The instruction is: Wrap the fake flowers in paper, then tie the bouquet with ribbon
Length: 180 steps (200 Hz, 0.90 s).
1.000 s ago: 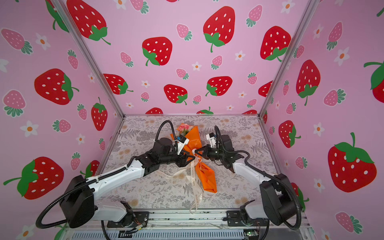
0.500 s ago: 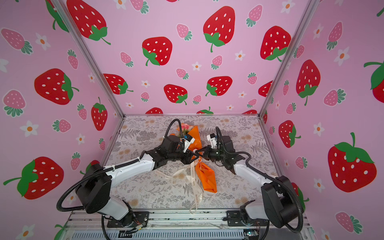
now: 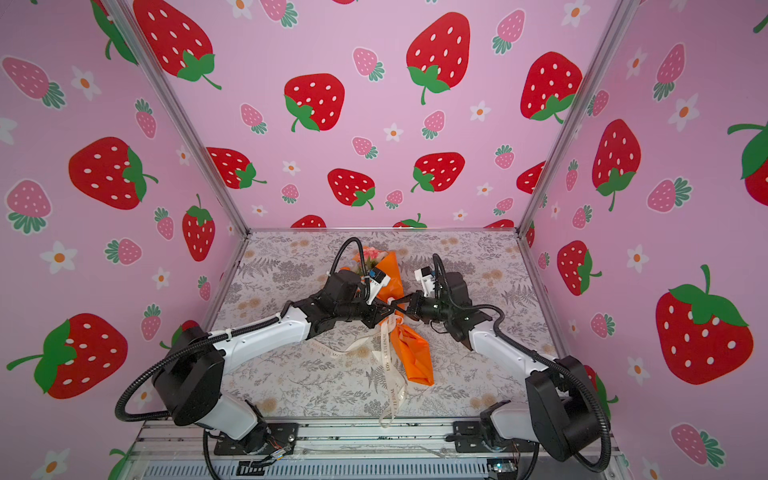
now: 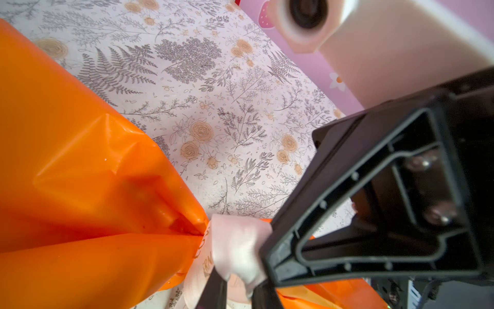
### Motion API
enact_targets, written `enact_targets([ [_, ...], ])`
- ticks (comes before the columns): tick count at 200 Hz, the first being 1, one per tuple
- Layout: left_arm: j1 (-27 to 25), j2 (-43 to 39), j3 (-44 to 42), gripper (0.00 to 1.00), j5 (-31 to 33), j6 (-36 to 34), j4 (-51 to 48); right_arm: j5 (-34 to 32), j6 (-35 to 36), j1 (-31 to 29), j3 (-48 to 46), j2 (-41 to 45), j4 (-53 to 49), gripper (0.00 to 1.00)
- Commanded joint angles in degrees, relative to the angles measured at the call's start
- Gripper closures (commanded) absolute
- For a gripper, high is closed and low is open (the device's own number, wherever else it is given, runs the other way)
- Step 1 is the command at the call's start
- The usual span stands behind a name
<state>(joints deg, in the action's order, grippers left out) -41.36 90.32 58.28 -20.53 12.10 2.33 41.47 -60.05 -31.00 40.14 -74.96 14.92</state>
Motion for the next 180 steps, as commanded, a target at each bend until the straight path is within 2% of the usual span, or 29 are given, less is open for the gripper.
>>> enact_targets([
  [1, 0.2, 0.0, 2.1, 0.95, -0.1, 0.3, -0.1, -1.5, 1.6, -0.4, -0.3, 2.5, -3.9, 0.9],
  [10, 0.2, -0.3, 1.8, 1.0, 0.6, 0.6, -0.3, -2.6, 2.9, -0.5, 0.2, 3.6, -6.8, 0.87],
  [39, 0.4, -0.9, 1.3, 1.0, 2.7, 1.7, -1.8, -12.3, 8.5, -2.1, 1.9, 9.5, -21.1, 0.67],
  [55, 0.5, -0.8, 1.1, 1.0, 2.8, 2.4, -2.2, -18.6, 11.0, -5.2, 2.1, 13.6, -27.9, 0.64],
  [80, 0.5, -0.4, 1.1, 1.0, 2.6, 3.8, -2.9, -29.6, 12.7, -17.0, 2.0, 18.6, -35.6, 0.64],
  [99, 0.6, 0.0, 0.9, 1.0, 2.6, 4.9, -2.7, -36.9, 9.4, -25.9, 0.8, 20.0, -40.1, 0.66],
  [116, 0.6, 0.0, 0.9, 1.0, 2.6, 6.0, -2.7, -42.6, 6.7, -35.6, -1.3, 21.3, -40.2, 0.67],
  [140, 0.6, 0.4, 0.9, 1.0, 2.1, 6.8, -2.9, -44.3, 2.3, -44.3, -3.2, 18.4, -41.4, 0.67],
  [156, 0.6, 0.7, 0.6, 1.0, 1.9, 7.3, -2.9, -47.3, 0.2, -51.6, -2.6, 14.6, -43.1, 0.64],
  [180, 0.6, 0.8, 0.2, 1.0, 1.9, 7.9, -2.4, -48.2, -3.5, -56.2, -3.3, 10.2, -42.9, 0.56],
])
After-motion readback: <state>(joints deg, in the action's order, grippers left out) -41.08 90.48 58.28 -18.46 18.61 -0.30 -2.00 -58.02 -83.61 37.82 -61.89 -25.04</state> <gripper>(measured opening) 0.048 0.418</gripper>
